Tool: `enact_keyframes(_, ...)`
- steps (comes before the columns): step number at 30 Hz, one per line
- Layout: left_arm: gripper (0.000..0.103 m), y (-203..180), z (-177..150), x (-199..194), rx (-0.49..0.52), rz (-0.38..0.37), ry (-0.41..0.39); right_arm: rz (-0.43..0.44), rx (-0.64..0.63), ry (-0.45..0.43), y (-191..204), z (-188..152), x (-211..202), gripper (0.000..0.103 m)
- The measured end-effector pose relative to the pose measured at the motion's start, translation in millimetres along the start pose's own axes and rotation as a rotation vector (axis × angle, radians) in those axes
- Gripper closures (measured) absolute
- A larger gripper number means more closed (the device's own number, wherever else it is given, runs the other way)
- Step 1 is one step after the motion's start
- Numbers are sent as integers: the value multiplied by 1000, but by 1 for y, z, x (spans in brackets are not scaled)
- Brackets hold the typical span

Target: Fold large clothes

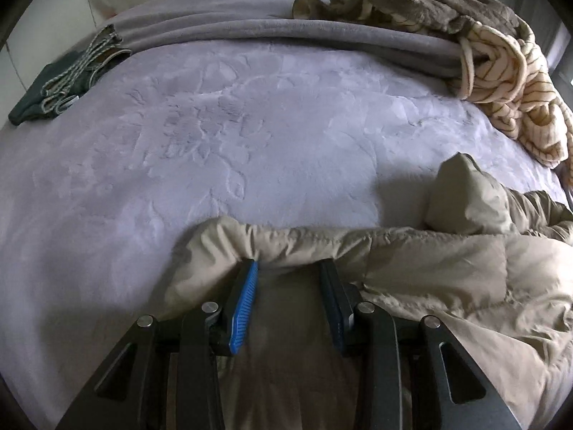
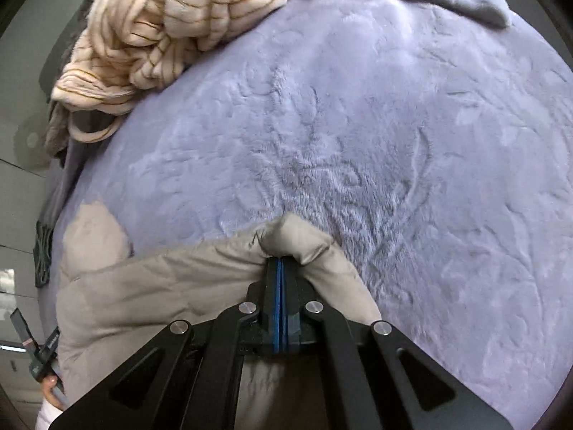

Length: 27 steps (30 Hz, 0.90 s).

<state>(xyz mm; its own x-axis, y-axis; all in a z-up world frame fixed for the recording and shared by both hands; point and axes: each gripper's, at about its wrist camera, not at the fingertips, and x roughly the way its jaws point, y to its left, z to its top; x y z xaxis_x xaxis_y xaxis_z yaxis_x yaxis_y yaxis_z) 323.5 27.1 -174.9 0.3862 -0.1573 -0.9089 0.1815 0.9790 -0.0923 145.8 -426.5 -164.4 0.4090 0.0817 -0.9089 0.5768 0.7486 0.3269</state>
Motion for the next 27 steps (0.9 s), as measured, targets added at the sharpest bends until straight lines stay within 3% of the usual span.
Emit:
enact_keyframes(5,64,5,3,-3,-36,9,2,-47,-36,3,9,5,7,103)
enact_keyframes(11,64,19,-9,-45,-82,34,-21,2,20,-30,5,-1,-27,100)
enact_keyframes(12,59,21,-12,-53,-74,43,-26,12,19,-37,4,-5,-35,99)
enact_keyframes(13,44,22,-14,-59,-70,51,-31,18,17,-42,3,-9,-43,99)
enact_keyframes(15,36,23,-27,-80,-57,75,-63,31,19,-53,1,-18,-56,99)
enact_keyframes(20,36,24,-57,-112,-40,48,-51,75,27,-64,-1,-50,-91,99)
enact_keyframes(27,36,27,-107,-139,-102,10,18,125,51,-36,-4,-105,-120,98)
